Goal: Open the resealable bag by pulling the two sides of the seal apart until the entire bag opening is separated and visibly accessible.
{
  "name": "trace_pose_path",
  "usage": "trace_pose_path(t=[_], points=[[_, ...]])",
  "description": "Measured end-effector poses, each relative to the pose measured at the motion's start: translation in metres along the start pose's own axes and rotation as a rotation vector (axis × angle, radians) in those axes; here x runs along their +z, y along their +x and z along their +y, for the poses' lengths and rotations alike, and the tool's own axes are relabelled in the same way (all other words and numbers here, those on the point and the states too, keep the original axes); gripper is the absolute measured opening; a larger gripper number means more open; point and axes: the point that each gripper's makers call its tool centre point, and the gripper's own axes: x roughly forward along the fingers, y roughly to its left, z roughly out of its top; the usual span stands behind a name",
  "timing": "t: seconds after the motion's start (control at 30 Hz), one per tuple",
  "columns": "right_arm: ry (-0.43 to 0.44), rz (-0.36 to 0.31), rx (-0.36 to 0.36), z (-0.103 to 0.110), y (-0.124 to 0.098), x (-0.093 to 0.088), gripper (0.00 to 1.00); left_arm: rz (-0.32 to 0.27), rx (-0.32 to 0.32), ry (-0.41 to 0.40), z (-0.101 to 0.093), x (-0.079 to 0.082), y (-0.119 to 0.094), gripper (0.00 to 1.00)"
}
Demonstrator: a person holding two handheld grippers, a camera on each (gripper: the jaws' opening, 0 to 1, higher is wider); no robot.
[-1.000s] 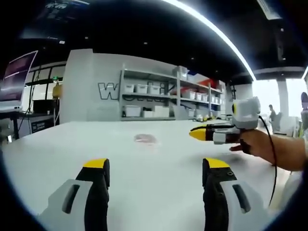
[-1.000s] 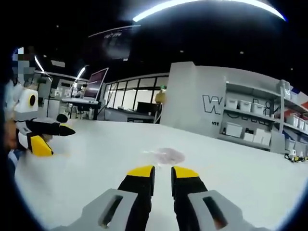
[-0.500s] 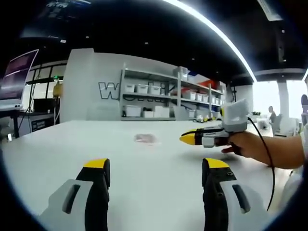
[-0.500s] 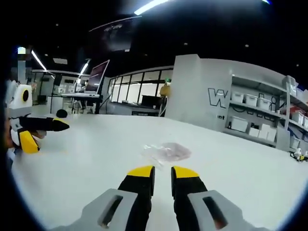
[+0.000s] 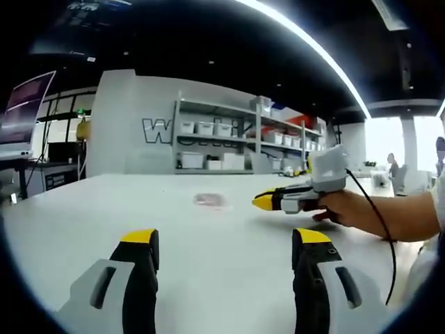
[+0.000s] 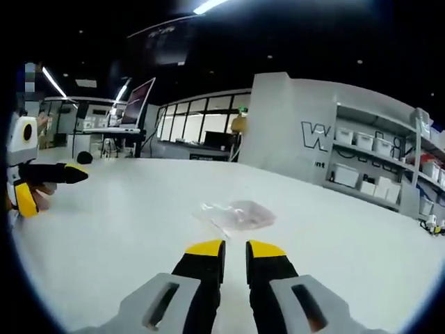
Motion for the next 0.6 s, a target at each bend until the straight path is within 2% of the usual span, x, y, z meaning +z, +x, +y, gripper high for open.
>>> trace_pose_path(t=[0.6], points=[[-0.010,0.019,0.003,0.0047,0.0042,-0.0039,0.09,0.006,-0.004,0.005,-0.0002,-0.0011,0.0011,0.78]])
